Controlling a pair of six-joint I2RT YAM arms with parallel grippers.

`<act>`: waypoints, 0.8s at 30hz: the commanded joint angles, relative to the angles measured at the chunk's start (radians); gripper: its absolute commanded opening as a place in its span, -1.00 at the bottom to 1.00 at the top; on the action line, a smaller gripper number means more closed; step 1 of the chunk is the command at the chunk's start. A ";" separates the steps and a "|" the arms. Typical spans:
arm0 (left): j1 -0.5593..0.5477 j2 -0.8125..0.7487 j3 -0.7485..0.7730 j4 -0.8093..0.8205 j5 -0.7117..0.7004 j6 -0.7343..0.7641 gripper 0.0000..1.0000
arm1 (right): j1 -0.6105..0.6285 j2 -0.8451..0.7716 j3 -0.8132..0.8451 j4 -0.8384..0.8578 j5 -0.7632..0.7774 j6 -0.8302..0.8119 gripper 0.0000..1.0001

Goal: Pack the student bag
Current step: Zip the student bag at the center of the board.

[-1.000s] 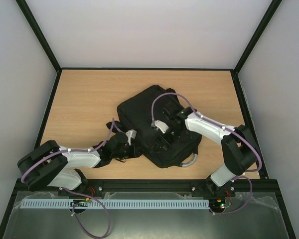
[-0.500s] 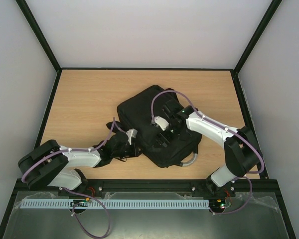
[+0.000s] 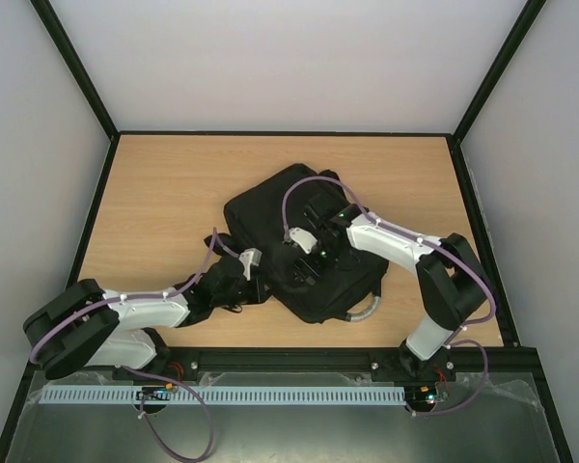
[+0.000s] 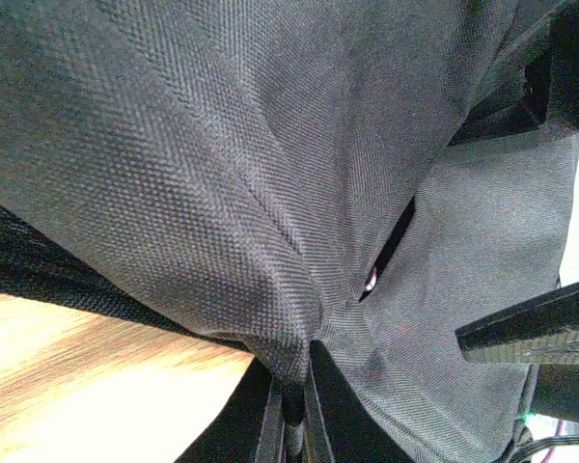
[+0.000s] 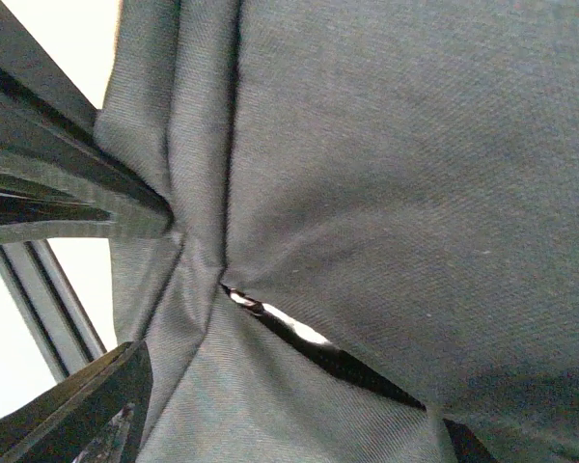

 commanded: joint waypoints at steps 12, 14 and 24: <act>-0.012 -0.023 -0.004 0.053 -0.020 0.031 -0.95 | 0.012 0.005 0.055 -0.091 -0.420 -0.093 0.29; -0.011 -0.025 -0.002 0.046 -0.028 0.034 -0.95 | 0.012 -0.008 0.055 -0.097 -0.410 -0.097 0.26; -0.011 -0.039 -0.008 0.038 -0.044 0.032 -0.95 | 0.012 -0.032 0.025 -0.047 -0.256 -0.048 0.25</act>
